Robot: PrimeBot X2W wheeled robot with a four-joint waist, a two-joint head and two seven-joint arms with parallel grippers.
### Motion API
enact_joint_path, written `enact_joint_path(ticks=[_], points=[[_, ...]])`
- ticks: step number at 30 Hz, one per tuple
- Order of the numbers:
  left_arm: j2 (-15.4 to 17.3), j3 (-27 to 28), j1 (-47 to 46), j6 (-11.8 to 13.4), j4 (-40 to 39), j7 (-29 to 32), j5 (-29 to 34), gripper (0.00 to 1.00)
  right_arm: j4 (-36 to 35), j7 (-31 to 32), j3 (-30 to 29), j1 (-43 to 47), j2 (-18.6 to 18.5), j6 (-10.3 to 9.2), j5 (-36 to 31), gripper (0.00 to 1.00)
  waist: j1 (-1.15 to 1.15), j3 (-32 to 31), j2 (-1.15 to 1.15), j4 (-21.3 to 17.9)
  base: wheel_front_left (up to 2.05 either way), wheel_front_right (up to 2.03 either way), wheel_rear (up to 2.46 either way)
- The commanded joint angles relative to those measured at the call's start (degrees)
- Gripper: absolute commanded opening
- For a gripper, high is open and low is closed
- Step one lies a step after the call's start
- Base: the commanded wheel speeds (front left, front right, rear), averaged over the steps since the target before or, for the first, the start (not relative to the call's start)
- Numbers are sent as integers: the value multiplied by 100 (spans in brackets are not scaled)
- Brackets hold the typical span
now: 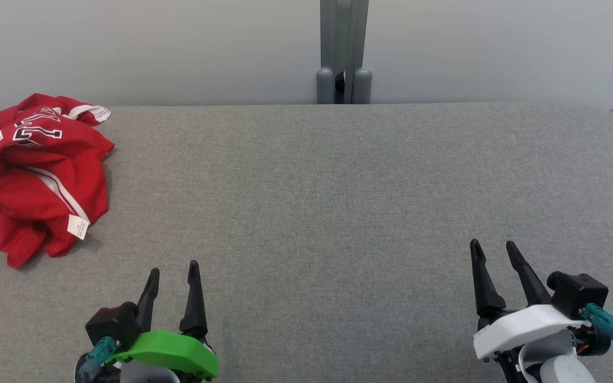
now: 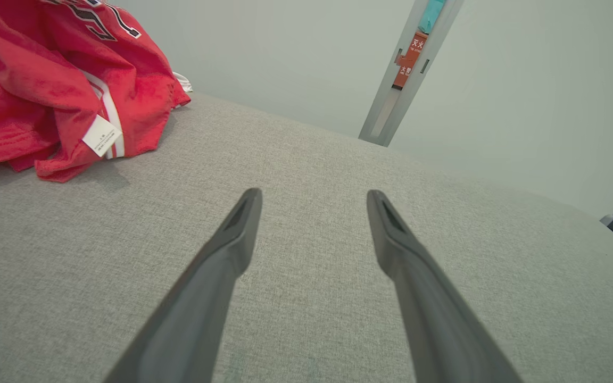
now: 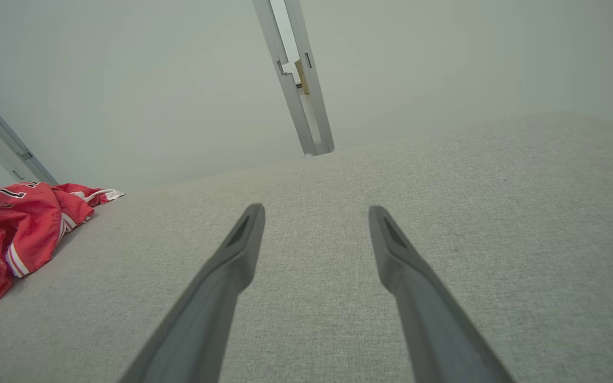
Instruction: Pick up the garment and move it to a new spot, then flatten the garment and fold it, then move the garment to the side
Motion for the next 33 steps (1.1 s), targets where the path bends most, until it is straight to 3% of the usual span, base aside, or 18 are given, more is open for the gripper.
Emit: enact_joint_path(ticks=[1, 33], points=[[45, -19, -98, 43, -5, -55, 146, 100, -21, -63, 21, -45, -33, 1, -159, 100, 0, 2, 0, 3, 0, 0, 0], [53, -178, -56, 174, 227, -420, 1277, 100, 132, -428, 2, -9, -44, 1, -1505, 100, 0, 10, 0, 104, 0, 0, 0]])
